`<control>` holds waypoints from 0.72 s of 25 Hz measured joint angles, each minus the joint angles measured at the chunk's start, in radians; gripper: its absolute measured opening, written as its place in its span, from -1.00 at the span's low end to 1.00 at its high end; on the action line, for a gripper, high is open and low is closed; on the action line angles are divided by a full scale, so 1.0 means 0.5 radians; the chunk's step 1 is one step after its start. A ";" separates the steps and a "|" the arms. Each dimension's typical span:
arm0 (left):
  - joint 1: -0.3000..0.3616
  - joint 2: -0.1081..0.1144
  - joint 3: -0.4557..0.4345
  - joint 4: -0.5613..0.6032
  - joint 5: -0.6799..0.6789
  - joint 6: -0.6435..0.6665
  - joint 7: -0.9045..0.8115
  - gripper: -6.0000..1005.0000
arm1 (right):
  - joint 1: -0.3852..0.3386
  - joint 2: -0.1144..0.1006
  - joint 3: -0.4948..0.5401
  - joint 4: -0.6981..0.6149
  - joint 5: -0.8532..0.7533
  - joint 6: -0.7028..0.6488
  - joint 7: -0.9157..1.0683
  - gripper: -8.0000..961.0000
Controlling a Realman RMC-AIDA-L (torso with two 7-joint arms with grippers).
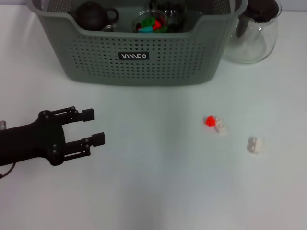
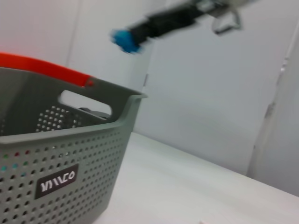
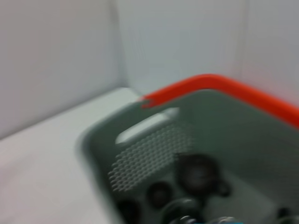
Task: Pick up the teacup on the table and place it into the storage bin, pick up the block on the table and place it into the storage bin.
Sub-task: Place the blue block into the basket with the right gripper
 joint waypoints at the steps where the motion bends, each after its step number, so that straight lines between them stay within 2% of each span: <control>1: -0.005 -0.001 0.001 -0.001 0.004 0.010 0.000 0.36 | 0.078 0.013 0.008 0.042 -0.110 0.054 0.048 -0.10; 5: -0.027 -0.013 0.004 -0.011 0.004 0.013 -0.002 0.36 | 0.341 0.080 -0.066 0.337 -0.505 0.352 0.168 -0.10; 8: -0.035 -0.018 0.004 -0.024 -0.007 0.015 -0.007 0.36 | 0.507 0.072 -0.212 0.740 -0.567 0.631 0.260 -0.10; 12: -0.035 -0.019 0.001 -0.032 -0.014 0.015 -0.015 0.36 | 0.699 0.070 -0.289 1.206 -0.628 0.900 0.307 -0.10; 15: -0.035 -0.018 -0.009 -0.034 -0.019 0.016 -0.017 0.36 | 0.774 0.080 -0.326 1.400 -0.638 1.005 0.309 -0.09; 18: -0.040 -0.018 -0.012 -0.035 -0.021 0.015 -0.017 0.36 | 0.788 0.090 -0.382 1.479 -0.603 1.066 0.310 -0.09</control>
